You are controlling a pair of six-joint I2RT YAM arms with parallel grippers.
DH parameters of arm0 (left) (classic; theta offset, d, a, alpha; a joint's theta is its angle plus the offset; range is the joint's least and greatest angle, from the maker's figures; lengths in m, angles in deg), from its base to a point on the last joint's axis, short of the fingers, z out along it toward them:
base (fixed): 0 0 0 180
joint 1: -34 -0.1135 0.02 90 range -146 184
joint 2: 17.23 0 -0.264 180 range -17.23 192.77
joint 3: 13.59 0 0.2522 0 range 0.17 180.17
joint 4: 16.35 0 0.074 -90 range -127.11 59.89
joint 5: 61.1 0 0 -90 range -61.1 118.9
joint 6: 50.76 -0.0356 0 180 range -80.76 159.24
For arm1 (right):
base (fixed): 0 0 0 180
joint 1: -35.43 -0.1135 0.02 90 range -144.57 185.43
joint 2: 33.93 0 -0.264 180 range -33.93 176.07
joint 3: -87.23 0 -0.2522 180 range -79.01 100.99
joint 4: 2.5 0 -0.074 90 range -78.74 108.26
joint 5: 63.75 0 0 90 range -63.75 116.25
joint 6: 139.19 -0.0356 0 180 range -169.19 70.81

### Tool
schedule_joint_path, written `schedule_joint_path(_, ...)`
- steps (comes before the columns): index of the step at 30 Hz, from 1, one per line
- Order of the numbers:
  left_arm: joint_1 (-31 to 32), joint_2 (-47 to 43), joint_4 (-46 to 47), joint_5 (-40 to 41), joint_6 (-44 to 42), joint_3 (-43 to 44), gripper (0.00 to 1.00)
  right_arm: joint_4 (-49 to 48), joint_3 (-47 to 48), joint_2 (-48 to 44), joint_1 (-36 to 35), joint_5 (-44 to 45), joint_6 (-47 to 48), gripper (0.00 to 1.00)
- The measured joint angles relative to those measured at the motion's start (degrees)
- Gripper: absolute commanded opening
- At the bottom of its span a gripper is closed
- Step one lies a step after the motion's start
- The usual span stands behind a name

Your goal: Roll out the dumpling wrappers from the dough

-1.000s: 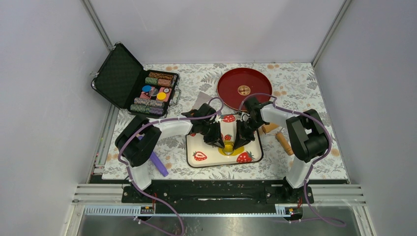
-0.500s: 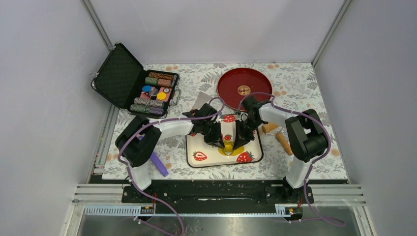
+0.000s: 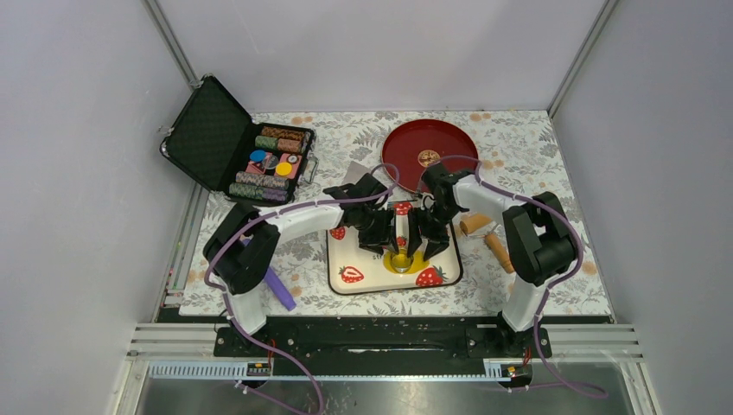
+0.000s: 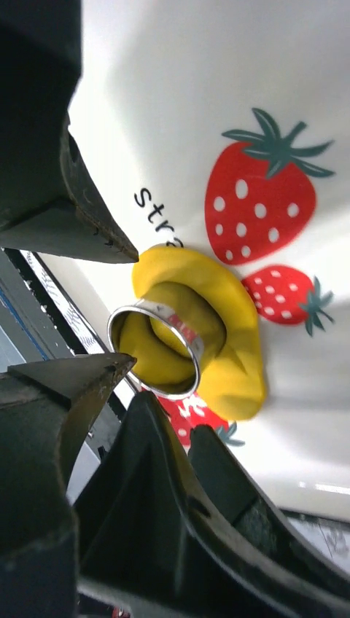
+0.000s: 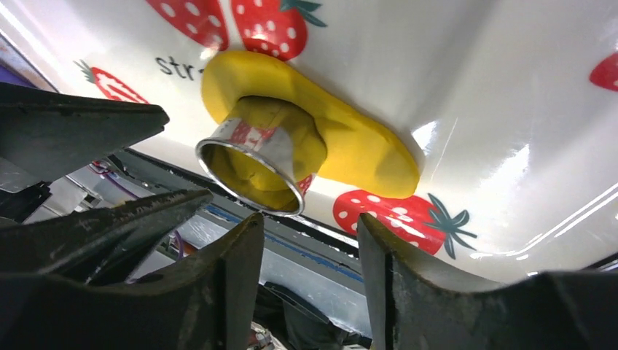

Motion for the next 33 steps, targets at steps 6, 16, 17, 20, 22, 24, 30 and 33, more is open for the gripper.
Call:
schedule_joint_path(6,-0.2,-3.5,0.3,-0.2,-0.3,1.6,0.52,2.7,3.4,-3.2,0.0,0.4,0.1,0.73)
schedule_joint_path(16,-7.4,-21.1,14.4,-6.9,5.5,-13.6,0.54,1.2,1.0,-12.0,4.7,-0.4,0.1,0.74)
schedule_joint_path(17,-8.6,-22.3,15.2,-7.4,6.0,-15.3,0.54,0.6,-0.2,-12.3,5.9,-0.7,0.1,0.74)
schedule_joint_path(20,-13.0,-25.4,16.1,-8.2,6.5,-20.5,0.54,-1.5,-4.6,-12.3,9.1,-1.3,0.0,0.74)
schedule_joint_path(22,-15.9,-27.1,14.8,-7.9,5.9,-23.2,0.54,-2.3,-7.5,-12.0,10.5,-1.8,-0.1,0.74)
schedule_joint_path(24,-18.3,-28.4,12.0,-6.3,4.0,-24.5,0.54,-3.1,-9.3,-11.5,10.7,-2.2,-0.2,0.73)
schedule_joint_path(30,-21.1,-29.4,2.1,3.2,-3.2,-26.0,0.52,-6.4,-12.1,-8.2,10.7,-2.8,-0.8,0.7)
schedule_joint_path(33,-21.3,-29.1,0.6,4.8,-4.5,-27.7,0.5,-7.6,-12.3,-6.2,10.7,-3.3,-1.1,0.68)
